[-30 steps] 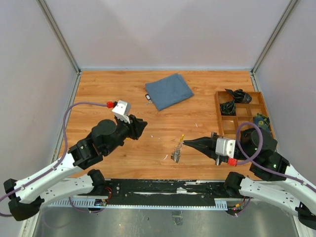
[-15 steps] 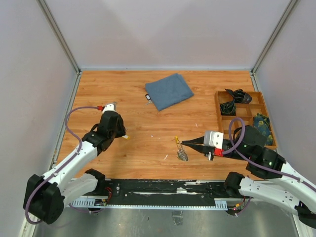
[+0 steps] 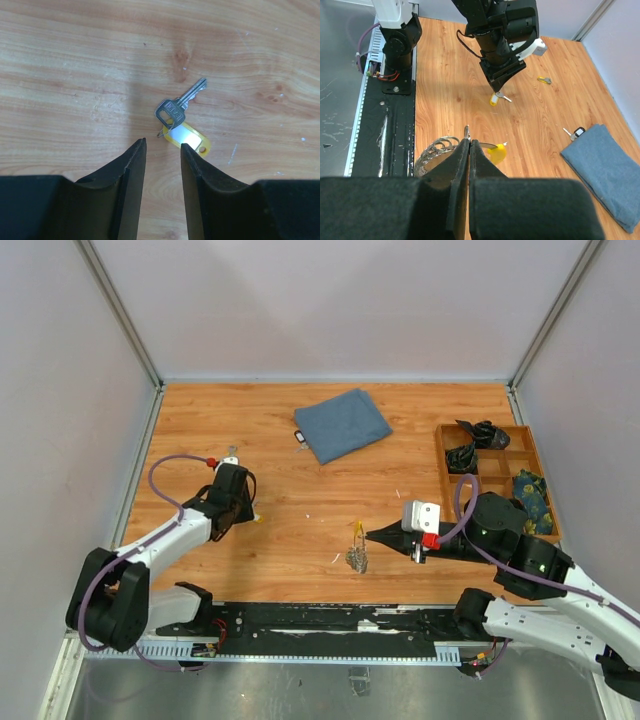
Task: Put the keys on the keyring
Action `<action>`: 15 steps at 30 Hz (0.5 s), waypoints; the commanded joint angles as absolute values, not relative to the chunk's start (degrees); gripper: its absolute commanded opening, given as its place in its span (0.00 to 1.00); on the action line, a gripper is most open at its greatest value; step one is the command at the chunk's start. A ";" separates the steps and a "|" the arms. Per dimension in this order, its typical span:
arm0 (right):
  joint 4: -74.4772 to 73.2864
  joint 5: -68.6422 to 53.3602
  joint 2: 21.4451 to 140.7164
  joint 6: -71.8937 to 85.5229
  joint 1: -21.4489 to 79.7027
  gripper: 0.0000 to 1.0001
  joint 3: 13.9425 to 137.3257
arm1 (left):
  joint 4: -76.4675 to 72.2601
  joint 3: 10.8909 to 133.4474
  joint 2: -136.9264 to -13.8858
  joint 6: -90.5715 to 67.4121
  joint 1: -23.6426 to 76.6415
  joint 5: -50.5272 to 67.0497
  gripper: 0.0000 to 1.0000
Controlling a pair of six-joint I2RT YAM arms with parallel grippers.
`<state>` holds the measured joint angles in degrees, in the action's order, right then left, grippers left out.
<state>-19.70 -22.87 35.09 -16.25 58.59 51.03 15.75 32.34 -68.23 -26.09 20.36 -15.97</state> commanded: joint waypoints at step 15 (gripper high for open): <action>-18.29 -24.75 34.65 -14.02 58.27 0.00 52.20 | 14.62 38.34 -80.06 -21.34 18.57 -15.19 0.29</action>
